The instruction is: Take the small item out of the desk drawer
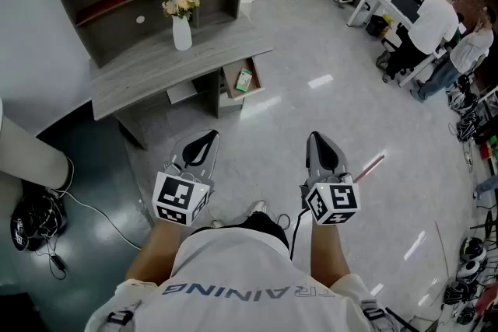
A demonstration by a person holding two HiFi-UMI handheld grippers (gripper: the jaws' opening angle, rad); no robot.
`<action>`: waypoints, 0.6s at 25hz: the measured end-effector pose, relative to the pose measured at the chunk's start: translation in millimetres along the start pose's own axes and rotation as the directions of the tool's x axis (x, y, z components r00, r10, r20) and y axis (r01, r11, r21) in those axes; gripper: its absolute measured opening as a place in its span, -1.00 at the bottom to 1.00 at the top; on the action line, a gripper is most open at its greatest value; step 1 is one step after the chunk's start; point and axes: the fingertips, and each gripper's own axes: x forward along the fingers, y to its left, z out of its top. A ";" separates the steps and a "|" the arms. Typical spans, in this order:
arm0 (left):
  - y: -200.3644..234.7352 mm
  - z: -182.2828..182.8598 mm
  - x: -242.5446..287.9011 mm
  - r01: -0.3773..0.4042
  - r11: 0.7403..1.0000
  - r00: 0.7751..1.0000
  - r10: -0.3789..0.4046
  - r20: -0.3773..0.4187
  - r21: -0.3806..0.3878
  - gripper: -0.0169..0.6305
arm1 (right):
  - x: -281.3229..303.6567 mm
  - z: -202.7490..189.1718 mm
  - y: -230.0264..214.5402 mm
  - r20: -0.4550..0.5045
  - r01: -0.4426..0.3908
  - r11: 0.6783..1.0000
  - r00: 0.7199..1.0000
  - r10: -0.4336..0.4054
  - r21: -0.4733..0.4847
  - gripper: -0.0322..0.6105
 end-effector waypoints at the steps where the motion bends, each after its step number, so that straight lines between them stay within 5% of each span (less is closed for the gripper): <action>1: 1.5 0.1 -1.6 0.002 1.000 1.000 -0.002 0.000 -0.003 -0.95 | 0.4 -0.9 0.7 0.001 0.001 1.000 1.000 -0.001 0.001 -0.85; 15: -1.0 -0.8 -10.9 0.013 1.000 1.000 -0.013 -0.016 -0.005 -0.95 | 1.6 -7.1 9.9 -0.015 -0.018 1.000 1.000 0.018 -0.005 -0.85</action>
